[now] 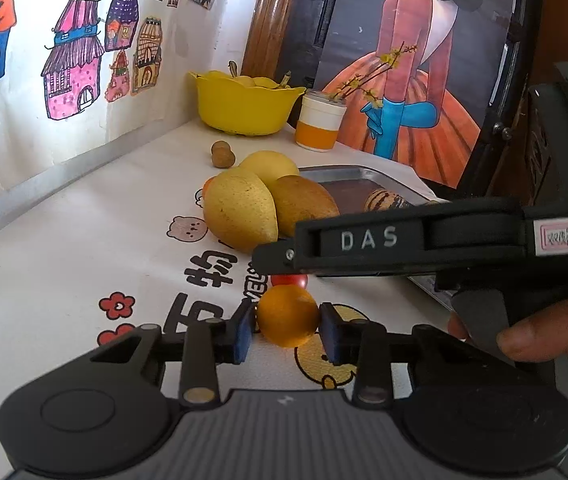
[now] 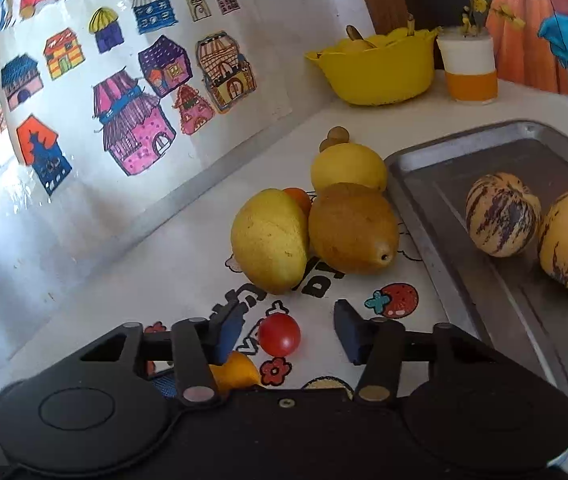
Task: Organize fruits
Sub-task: 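Grasp the mandarin orange with the left gripper while the right gripper grasps the cherry tomato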
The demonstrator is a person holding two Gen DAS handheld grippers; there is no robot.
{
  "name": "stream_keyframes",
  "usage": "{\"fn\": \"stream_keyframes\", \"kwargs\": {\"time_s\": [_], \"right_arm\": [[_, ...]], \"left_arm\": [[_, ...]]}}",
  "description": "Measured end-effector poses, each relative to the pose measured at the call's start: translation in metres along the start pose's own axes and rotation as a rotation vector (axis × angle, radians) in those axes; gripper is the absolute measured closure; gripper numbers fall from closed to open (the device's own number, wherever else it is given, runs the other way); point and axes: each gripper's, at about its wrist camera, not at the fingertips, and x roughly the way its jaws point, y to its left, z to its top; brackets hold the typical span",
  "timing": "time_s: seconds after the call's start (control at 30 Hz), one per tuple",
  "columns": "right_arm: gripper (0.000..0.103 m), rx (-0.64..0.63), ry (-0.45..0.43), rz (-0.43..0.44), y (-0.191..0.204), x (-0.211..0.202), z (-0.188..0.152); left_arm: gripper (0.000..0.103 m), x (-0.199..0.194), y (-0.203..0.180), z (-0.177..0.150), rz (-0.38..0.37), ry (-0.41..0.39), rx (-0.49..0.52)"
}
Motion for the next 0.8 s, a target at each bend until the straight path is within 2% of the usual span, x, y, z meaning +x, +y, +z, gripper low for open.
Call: {"fn": "stream_keyframes", "kwargs": {"time_s": [0.13,0.5,0.8], "right_arm": [[0.064,-0.037,0.0,-0.008,0.0021,-0.0013,-0.0027],[0.078,-0.065,0.003,0.011,0.0082,0.0006,-0.0044],[0.08,-0.053,-0.015,0.012,0.0061,-0.0058,-0.0053]], "left_arm": [[0.066,-0.0012,0.0017,-0.0007,-0.005,-0.002,-0.01],[0.066,-0.002,0.0033,-0.0006,-0.014,-0.005,-0.023],[0.067,-0.0035,0.0045,-0.0018,-0.023,-0.007,-0.031]]}}
